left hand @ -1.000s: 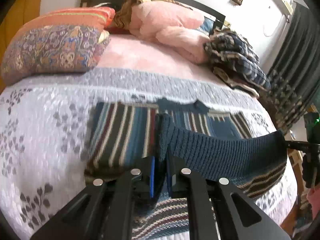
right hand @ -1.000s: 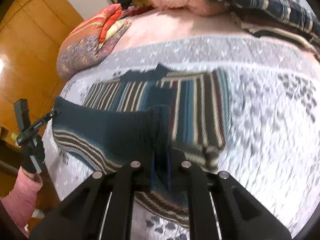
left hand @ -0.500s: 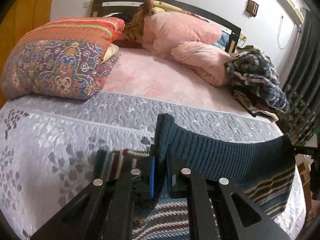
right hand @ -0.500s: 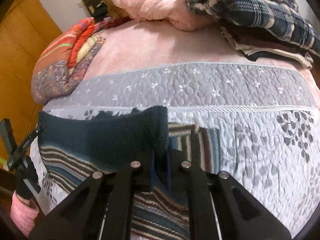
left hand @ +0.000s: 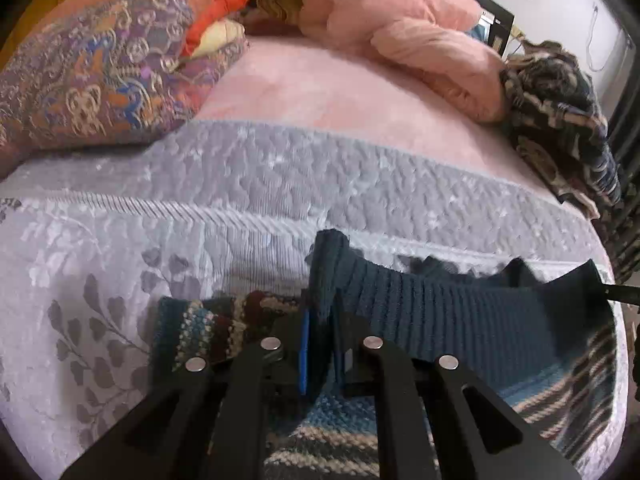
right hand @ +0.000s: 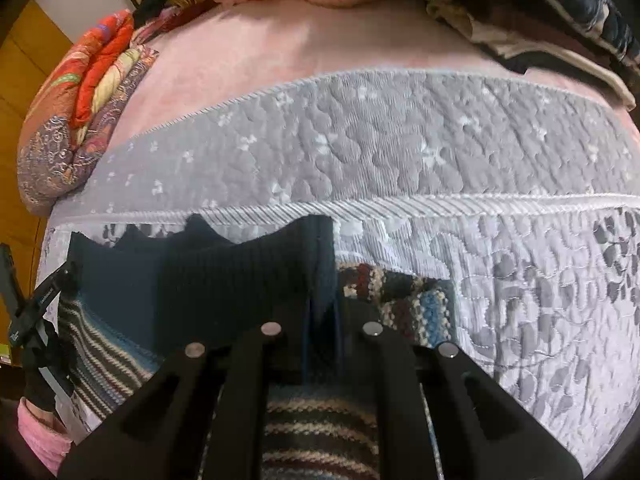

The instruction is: Fold small clothes

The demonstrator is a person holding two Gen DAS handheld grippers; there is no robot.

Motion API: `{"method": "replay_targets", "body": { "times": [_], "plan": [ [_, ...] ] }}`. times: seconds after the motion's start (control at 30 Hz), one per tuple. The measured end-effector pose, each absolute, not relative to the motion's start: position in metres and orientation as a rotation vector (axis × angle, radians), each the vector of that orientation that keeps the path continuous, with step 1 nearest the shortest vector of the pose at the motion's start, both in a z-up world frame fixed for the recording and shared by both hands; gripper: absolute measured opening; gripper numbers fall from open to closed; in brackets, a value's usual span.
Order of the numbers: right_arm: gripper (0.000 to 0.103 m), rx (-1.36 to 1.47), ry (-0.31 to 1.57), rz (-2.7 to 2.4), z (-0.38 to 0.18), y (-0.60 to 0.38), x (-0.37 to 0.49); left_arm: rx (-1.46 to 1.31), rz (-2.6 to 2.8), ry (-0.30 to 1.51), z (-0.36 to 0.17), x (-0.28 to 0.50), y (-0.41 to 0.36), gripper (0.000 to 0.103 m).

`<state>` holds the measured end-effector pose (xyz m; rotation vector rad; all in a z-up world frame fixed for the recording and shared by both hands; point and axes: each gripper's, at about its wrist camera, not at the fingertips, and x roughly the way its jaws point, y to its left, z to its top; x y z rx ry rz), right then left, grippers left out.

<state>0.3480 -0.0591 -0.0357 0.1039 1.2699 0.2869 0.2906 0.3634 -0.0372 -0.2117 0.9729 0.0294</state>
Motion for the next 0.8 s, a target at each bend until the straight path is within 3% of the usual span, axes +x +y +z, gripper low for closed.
{"method": "replay_targets", "body": {
  "times": [0.4, 0.47, 0.57, 0.7, 0.8],
  "plan": [
    [0.010, 0.130, 1.308, 0.256, -0.063, -0.058, 0.352, -0.262, 0.037, 1.010, -0.058, 0.294, 0.373, 0.018],
    [0.014, 0.145, 1.317, 0.253, -0.059, -0.059, 0.353, -0.280, 0.047, 1.025, -0.056, 0.295, 0.375, 0.019],
    [0.025, 0.141, 1.283, 0.260, -0.038, -0.064, 0.347, -0.310, 0.063, 1.030, -0.043, 0.291, 0.376, 0.027],
    [0.029, 0.165, 1.234, 0.304, -0.003, -0.085, 0.320, -0.305, 0.055, 0.975, -0.008, 0.269, 0.370, 0.045],
    [0.035, 0.171, 1.235, 0.355, 0.013, -0.099, 0.291, -0.308, 0.032, 0.989, 0.016, 0.243, 0.355, 0.052]
  ]
}}
